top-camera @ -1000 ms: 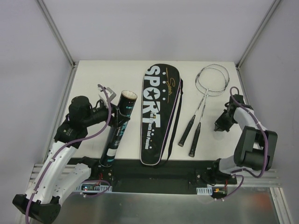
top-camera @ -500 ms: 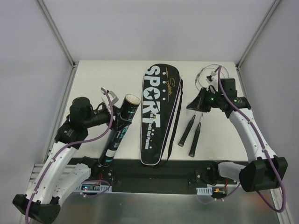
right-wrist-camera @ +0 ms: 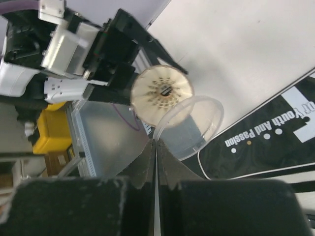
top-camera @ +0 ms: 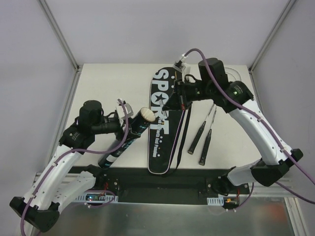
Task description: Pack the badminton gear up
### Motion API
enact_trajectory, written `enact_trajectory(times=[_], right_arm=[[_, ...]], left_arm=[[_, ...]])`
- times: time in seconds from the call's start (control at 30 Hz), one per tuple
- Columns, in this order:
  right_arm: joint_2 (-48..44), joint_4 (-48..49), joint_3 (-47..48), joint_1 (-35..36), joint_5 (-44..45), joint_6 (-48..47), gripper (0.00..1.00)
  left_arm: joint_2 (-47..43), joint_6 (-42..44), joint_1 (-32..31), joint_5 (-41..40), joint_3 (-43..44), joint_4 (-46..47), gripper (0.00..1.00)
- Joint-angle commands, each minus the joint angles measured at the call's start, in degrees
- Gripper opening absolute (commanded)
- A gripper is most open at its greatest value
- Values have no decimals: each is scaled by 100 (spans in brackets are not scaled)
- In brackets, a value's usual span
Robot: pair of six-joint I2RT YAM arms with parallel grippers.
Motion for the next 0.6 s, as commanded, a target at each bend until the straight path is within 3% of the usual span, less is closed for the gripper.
enact_trajectory(times=[0.0,0.3,0.57], right_arm=[[590,-1268,1057,361,77,-573,1],[1154,-2238,1691,923,50,-1145,1],[1269,-1484,1622,1161,604,-365,1]], left_arm=[[-24,1037,-98,-84,397,-370,0],[29,1636,-142,-374,494,-731,0],[187,1628,-247,-365,564,-775,0]])
